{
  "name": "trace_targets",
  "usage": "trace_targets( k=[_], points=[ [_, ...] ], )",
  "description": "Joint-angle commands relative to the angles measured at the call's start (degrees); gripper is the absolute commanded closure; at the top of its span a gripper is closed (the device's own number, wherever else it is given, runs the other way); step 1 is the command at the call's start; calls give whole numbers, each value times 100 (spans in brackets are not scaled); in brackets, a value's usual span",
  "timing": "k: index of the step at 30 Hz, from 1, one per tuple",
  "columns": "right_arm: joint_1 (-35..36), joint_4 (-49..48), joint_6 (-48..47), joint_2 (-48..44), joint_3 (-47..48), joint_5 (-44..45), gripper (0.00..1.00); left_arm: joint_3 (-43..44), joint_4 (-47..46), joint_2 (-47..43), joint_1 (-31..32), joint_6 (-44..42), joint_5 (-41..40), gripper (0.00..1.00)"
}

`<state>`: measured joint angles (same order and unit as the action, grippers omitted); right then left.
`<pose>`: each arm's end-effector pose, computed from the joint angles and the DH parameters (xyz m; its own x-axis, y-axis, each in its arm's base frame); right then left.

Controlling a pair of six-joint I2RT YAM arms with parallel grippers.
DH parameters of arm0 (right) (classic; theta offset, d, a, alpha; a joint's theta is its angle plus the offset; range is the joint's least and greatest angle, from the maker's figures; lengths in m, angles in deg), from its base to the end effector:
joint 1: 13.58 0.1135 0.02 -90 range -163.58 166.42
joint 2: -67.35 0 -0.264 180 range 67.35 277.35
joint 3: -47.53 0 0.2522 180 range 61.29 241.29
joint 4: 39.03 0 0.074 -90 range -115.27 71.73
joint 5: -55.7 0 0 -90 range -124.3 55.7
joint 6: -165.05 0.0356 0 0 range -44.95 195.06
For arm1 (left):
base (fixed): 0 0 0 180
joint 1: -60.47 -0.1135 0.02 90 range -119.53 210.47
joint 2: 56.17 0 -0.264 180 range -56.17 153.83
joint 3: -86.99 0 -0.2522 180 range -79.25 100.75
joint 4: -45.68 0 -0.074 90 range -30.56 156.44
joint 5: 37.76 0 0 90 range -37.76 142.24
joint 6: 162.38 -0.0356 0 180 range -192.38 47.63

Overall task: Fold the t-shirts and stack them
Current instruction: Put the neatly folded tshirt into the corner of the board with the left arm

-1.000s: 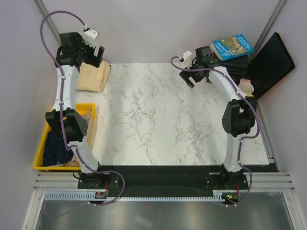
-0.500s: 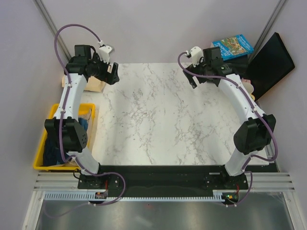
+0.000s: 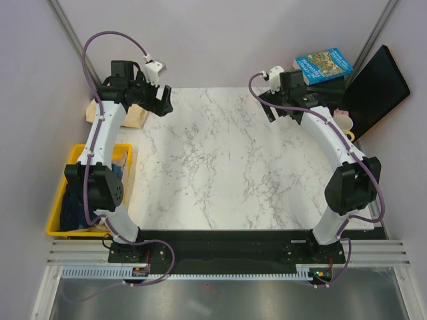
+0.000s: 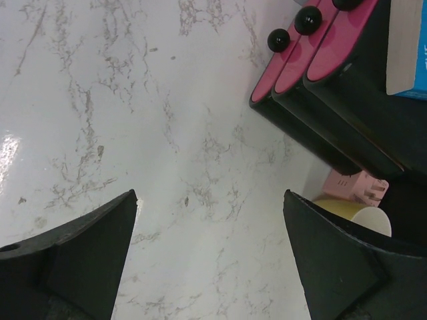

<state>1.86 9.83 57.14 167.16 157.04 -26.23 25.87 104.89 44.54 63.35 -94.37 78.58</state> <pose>0.3852 0.1012 0.3471 -0.5304 -0.4624 -0.7105 -0.3382 0.8840 -0.3228 0.3873 -0.0353 0.3820 -0.4660 0.3594 -0.8085 0.5972 0.8020 0.0123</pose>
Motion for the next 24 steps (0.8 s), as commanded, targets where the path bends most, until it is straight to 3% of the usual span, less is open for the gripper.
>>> trace_targets(
  k=[1,4,6,10,14,20,24],
  points=[
    [64,-521,165,-251,-152,731,2,-394,-360,28,161,3,81,0],
    [64,-530,226,-251,-135,573,2,-885,-940,-129,170,221,-191,0],
    [64,-521,297,-269,-144,319,2,-1325,-1799,-384,170,388,-270,0],
    [73,-670,534,-348,-275,-61,2,-3001,-3627,-1140,222,390,-297,0],
    [82,-854,824,-295,-442,124,2,-3682,-4193,-1519,266,73,63,0],
    [117,-2461,886,-901,-1742,931,2,-3718,-4000,-1369,197,460,-209,0],
    [108,-4004,895,-1444,-2655,1740,2,-4383,-5008,-1658,-172,854,-122,0]
  ],
)
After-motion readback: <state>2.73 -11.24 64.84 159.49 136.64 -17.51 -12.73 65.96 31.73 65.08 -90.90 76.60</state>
